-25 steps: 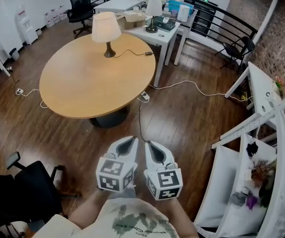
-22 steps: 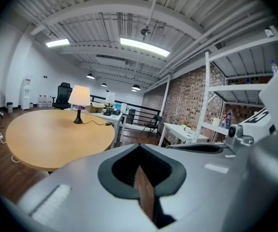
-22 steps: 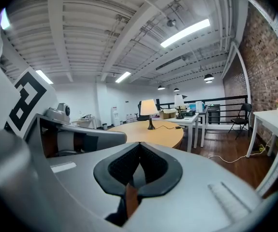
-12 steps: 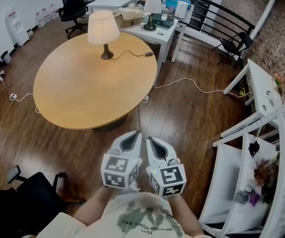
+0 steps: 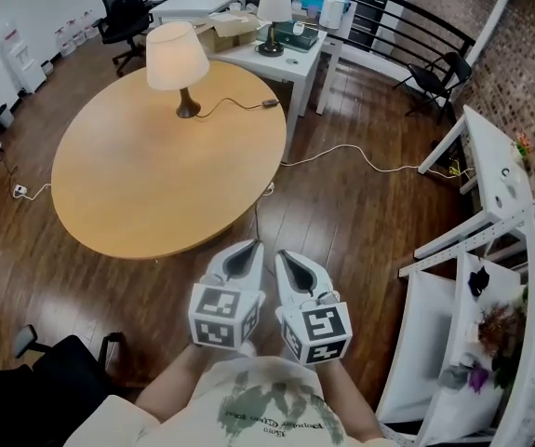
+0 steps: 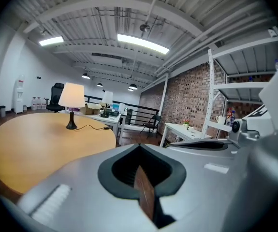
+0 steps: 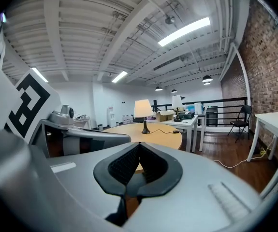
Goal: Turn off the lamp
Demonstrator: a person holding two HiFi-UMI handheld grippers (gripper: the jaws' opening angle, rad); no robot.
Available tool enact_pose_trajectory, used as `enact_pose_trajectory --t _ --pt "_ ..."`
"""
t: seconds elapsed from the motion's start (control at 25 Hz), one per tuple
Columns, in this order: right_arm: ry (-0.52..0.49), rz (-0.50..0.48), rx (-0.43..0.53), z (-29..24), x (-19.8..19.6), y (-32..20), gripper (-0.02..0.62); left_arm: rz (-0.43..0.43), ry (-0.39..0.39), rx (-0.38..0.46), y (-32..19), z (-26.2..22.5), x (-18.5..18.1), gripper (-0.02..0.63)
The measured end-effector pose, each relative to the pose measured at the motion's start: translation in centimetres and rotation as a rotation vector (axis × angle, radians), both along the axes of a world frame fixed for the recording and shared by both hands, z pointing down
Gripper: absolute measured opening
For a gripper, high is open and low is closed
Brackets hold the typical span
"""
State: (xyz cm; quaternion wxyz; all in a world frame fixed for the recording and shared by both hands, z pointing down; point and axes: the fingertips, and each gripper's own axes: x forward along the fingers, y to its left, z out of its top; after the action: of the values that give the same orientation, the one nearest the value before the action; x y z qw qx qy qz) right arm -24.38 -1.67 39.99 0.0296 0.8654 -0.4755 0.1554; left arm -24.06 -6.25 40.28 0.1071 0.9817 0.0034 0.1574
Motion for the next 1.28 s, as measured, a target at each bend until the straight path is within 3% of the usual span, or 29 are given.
enact_pose_trajectory --t 0.64,1.0,1.28 --pt "0.013 -0.231 0.038 -1.2 16.0 0.3 0.0 -0.256 -0.024 0.013 0.1 -0.2 14.5 -0.002" --pt "0.002 -0.314 0.062 -0.8 24.3 4.7 0.0 -0.346 -0.056 0.018 4.7 0.8 22.0 -0.002" --pt "0.004 -0.32 0.081 -0.8 28.8 6.8 0.0 -0.347 -0.057 0.029 7.1 0.8 26.0 -0.002"
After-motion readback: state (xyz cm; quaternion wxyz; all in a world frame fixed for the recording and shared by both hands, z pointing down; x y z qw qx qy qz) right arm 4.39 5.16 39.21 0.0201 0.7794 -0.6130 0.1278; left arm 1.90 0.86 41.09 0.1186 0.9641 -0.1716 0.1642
